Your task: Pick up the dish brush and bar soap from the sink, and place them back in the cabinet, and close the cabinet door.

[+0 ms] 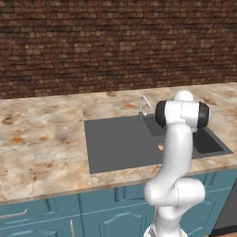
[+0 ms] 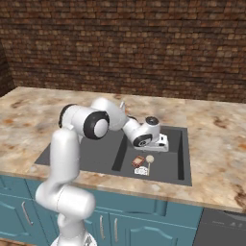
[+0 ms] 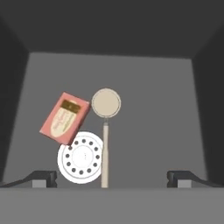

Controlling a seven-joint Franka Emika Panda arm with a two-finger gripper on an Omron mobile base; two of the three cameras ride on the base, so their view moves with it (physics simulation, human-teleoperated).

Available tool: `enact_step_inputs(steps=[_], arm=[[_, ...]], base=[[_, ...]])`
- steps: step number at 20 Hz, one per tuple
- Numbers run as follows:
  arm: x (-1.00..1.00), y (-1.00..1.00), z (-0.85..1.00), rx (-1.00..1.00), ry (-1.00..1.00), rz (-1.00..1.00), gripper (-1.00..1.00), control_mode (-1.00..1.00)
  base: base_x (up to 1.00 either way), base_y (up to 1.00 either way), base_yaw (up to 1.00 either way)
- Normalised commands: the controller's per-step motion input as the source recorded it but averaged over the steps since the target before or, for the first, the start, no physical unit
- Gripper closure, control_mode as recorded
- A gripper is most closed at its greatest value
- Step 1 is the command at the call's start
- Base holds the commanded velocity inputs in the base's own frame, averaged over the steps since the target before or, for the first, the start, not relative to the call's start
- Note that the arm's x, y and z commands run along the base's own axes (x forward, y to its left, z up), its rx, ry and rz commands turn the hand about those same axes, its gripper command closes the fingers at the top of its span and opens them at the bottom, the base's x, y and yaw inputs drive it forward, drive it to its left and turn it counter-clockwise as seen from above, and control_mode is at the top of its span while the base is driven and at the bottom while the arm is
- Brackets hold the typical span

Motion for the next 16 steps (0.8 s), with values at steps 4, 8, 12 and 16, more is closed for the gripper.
enact_step_inputs(steps=[4,8,12,16], arm=[[0.01,-0.06,-0.47,0.0,0.0,0.0,-1.0,-1.0],[0.04,0.0,-0.43,0.0,0.0,0.0,-1.0,-1.0],[0.1,0.0,-0.38,0.0,0.0,0.0,-1.0,-1.0],[0.18,0.0,-0.31,0.0,0.0,0.0,-1.0,-1.0]], base=[[0.0,0.0,0.0],[0.0,0.0,0.0],[0.0,0.0,0.0],[0.0,0.0,0.0]])
